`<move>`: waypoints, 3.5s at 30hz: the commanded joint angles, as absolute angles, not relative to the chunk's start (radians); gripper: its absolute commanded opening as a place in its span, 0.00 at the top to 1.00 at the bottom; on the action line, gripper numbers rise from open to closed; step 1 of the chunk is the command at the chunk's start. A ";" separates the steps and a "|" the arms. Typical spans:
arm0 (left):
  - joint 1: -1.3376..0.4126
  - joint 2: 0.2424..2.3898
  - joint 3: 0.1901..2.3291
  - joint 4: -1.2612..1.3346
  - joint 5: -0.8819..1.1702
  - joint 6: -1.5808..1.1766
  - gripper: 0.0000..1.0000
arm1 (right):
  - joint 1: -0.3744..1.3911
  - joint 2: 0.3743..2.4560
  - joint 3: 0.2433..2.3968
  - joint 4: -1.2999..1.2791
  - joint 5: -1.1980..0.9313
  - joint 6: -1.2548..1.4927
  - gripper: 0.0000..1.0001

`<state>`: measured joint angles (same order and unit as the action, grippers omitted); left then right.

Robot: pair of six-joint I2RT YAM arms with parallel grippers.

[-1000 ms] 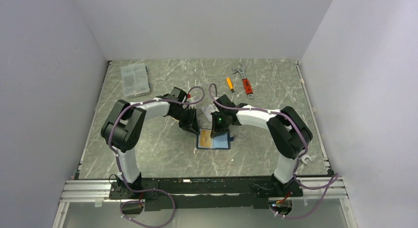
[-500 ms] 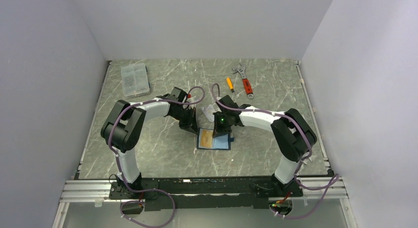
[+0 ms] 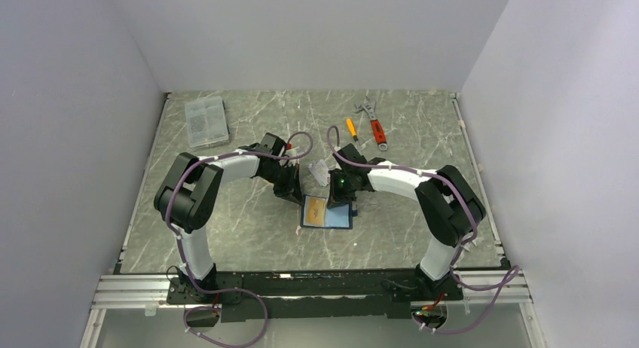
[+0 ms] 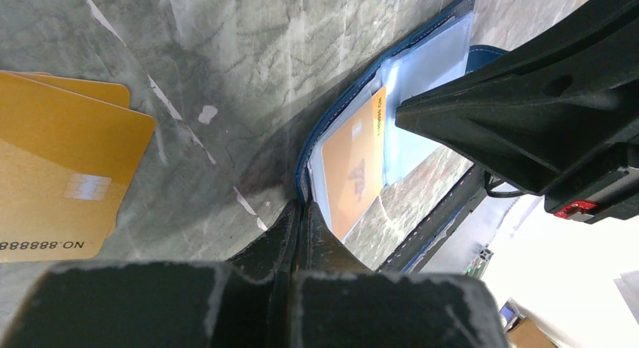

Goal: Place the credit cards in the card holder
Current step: Pick up the credit card from the center of the board.

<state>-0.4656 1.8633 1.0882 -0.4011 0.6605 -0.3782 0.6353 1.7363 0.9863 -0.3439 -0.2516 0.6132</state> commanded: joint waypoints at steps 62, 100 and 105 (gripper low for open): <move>-0.379 1.652 1.394 -0.667 0.352 -0.031 0.01 | 0.310 1.894 1.489 -0.352 -0.346 0.467 0.21; -0.571 1.991 1.470 -0.361 0.324 0.622 0.53 | 0.336 1.999 1.233 -0.141 -0.537 0.576 0.50; -0.592 2.015 1.463 -0.348 0.296 0.641 0.55 | 0.336 1.996 1.199 -0.117 -0.553 0.584 0.51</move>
<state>-0.5728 1.9961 1.4677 -0.3916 0.3202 0.5930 0.3351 2.0033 1.2263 -0.1699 -0.5339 0.5770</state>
